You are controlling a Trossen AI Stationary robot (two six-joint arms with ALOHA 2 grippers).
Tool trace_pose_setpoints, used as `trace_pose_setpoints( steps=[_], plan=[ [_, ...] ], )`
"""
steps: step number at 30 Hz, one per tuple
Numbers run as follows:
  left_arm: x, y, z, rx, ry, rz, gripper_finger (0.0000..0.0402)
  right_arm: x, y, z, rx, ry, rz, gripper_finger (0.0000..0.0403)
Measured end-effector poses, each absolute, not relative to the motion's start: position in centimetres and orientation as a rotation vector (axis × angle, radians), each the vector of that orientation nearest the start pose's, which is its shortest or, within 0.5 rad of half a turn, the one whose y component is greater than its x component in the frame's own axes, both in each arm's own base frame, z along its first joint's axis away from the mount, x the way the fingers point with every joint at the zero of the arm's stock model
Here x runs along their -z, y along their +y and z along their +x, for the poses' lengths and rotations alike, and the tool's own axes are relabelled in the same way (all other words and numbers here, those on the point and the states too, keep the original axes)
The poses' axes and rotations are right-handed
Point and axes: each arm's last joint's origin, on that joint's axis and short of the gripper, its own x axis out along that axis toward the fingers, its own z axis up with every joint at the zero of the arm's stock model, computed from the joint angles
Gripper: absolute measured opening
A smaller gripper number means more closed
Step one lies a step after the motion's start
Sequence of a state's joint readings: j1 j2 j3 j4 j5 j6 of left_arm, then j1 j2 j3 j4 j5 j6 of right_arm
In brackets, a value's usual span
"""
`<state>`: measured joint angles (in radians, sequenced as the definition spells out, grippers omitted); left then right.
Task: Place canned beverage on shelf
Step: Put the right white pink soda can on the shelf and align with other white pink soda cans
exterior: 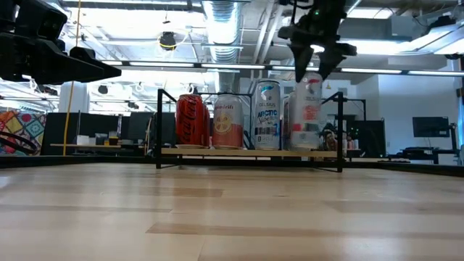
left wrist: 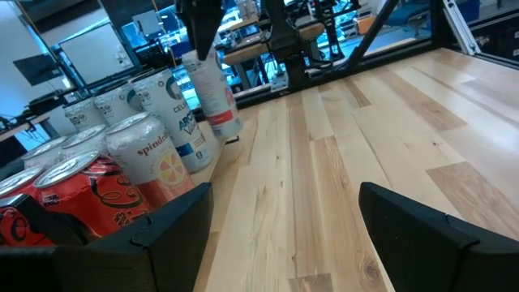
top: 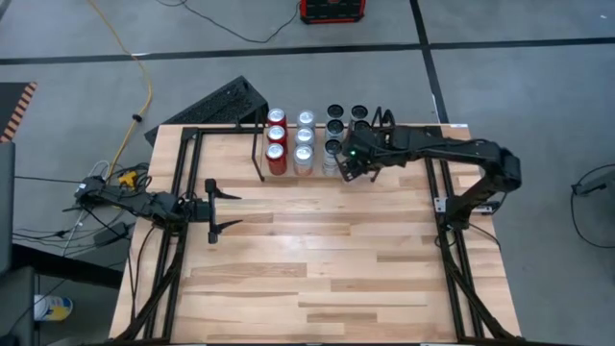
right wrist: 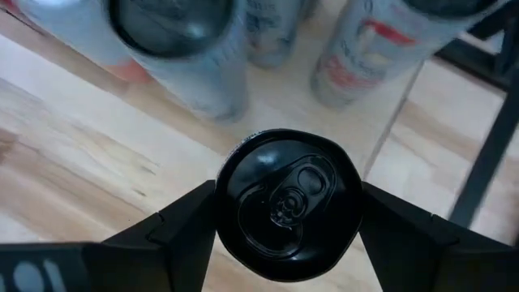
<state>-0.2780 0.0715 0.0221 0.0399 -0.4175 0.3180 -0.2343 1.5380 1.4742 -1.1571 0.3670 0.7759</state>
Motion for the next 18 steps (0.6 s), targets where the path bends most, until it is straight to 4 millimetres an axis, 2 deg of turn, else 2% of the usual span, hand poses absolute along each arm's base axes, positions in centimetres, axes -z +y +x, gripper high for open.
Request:
trace_pose_setpoints(
  steps=[18],
  plan=[
    [-16.9,-1.6,9.8,-0.137,0.031,0.321,0.0297,-32.1,-10.0,27.6,1.009,0.978,0.55,0.029]
  ],
)
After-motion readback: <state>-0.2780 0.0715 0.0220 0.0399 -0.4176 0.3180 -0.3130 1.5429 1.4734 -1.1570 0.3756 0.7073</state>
